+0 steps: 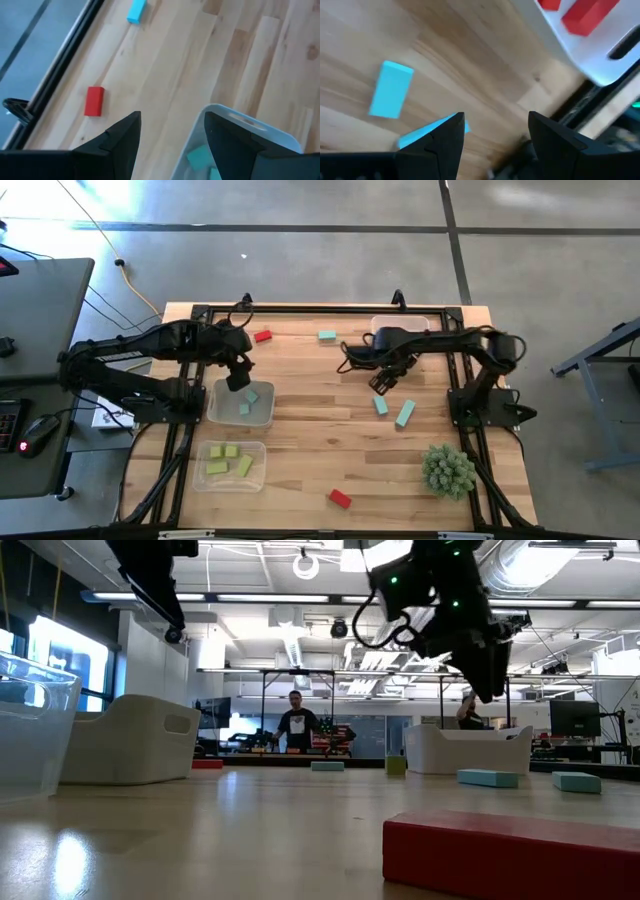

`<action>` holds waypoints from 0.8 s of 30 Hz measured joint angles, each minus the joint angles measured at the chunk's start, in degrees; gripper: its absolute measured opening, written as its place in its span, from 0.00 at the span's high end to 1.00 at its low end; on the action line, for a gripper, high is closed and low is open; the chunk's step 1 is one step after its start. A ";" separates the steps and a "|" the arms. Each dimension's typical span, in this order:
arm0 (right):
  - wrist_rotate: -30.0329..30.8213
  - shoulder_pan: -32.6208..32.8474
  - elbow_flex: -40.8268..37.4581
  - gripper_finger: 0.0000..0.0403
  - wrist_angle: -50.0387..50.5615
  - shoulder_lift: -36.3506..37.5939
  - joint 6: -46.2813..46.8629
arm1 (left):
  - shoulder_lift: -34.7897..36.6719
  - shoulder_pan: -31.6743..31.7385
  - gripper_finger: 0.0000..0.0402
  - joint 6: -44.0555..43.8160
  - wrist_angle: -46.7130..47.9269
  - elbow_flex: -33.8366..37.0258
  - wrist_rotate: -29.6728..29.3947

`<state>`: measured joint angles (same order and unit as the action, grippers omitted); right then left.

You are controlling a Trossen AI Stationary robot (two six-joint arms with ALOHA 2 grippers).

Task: Sort & place blocks by color
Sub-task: Put the blue block into the gray bin

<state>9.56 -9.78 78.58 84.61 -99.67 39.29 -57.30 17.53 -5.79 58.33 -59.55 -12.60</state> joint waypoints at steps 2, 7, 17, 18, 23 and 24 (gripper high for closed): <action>-1.95 0.00 -2.77 0.48 -3.35 2.84 2.14 | 0.00 1.10 0.48 1.15 -0.72 0.00 -0.02; -6.58 0.00 -9.97 0.48 -12.66 8.96 8.10 | 0.00 3.14 0.48 1.85 -1.34 0.00 0.01; -14.29 1.67 -19.62 0.48 -27.57 12.37 19.82 | 0.00 4.57 0.48 3.02 -1.38 0.00 0.15; -14.54 2.16 -20.08 0.48 -29.11 12.17 20.47 | 0.00 4.61 0.48 3.02 -1.42 0.00 0.16; -14.39 4.90 -22.42 0.48 -34.46 11.86 24.94 | -0.02 4.64 0.48 3.02 -1.97 0.00 0.20; -14.37 5.42 -22.57 0.48 -34.57 11.86 25.44 | 0.00 4.64 0.48 3.02 -2.08 0.00 0.20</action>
<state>-4.80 -4.36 56.02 50.04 -87.81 64.74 -57.30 22.17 -2.76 56.25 -59.55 -12.40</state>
